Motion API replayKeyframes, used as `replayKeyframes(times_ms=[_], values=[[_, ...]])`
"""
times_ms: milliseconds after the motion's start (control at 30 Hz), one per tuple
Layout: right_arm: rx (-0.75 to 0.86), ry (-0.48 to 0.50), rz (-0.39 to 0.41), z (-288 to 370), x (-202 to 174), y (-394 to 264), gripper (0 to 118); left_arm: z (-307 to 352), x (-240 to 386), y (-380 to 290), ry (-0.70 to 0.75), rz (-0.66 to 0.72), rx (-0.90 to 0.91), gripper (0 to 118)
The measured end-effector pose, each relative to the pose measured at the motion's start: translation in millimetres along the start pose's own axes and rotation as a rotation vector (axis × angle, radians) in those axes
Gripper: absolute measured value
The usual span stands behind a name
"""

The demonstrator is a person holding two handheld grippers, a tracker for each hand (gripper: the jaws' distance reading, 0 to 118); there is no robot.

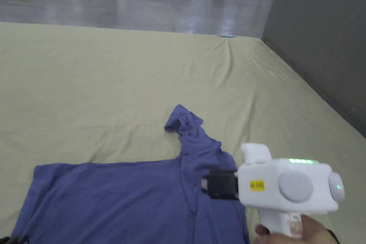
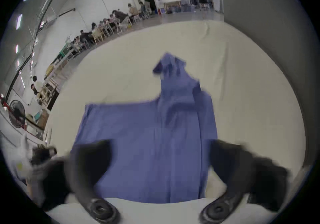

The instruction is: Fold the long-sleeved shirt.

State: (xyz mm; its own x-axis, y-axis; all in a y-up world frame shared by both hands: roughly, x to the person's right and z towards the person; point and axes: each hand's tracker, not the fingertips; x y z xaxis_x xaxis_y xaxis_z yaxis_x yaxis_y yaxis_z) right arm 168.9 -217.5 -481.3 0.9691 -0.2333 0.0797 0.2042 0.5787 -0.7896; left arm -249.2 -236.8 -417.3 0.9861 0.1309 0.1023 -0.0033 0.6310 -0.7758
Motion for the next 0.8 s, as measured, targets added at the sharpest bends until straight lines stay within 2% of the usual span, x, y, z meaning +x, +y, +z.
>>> replayKeyframes(times_ms=[33,67,100,167,233,367,433,467,500,533,567,600,633,667,700,733,800], values=[[0.013,-0.003,0.008,-22,-1,29,118,-3,0,2,-0.007,0.013,0.007,0],[0.094,-0.033,-0.005,-39,1,67,118,-7,0,4,-0.007,0.019,0.008,0],[0.041,-0.023,0.025,-64,-1,96,118,-11,0,4,-0.006,0.025,0.012,0],[-0.043,-0.102,0.05,-122,-6,153,118,-22,0,0,0.004,0.025,0.015,0],[-0.125,-0.128,0.05,-172,-7,194,118,-32,0,-7,0.041,0.004,-0.018,0],[-0.235,-0.191,-0.072,-250,-3,230,118,-47,-3,-23,0.012,0.05,-0.107,0],[-0.254,-0.168,-0.149,-277,3,228,117,-49,-2,-25,0.002,0.039,-0.123,0],[-0.295,-0.212,-0.189,-284,6,221,102,-49,-1,-25,0.007,0.034,-0.124,0],[-0.318,-0.218,-0.217,-292,10,218,72,-50,-4,-24,0.012,0.028,-0.12,0],[-0.311,-0.192,-0.223,-293,13,216,50,-48,-5,-24,0.012,0.023,-0.114,0],[-0.308,-0.198,-0.208,-292,13,214,32,-47,-6,-24,0.01,0.023,-0.11,0],[-0.302,-0.246,-0.157,-285,16,214,15,-46,-7,-24,0.007,0.028,-0.11,0],[-0.253,-0.179,-0.121,-273,16,214,15,-45,-9,-24,0.003,0.037,-0.112,0],[-0.257,-0.163,-0.08,-264,11,218,15,-45,-10,-25,-0.001,0.046,-0.118,0],[-0.217,-0.199,-0.045,-247,6,219,15,-45,-10,-25,-0.003,0.05,-0.121,0],[-0.167,-0.194,-0.005,-224,1,217,15,-45,-9,-26,-0.003,0.05,-0.126,0],[-0.081,-0.12,0.057,-176,-9,212,15,-42,-7,-28,0.001,0.041,-0.125,0]])
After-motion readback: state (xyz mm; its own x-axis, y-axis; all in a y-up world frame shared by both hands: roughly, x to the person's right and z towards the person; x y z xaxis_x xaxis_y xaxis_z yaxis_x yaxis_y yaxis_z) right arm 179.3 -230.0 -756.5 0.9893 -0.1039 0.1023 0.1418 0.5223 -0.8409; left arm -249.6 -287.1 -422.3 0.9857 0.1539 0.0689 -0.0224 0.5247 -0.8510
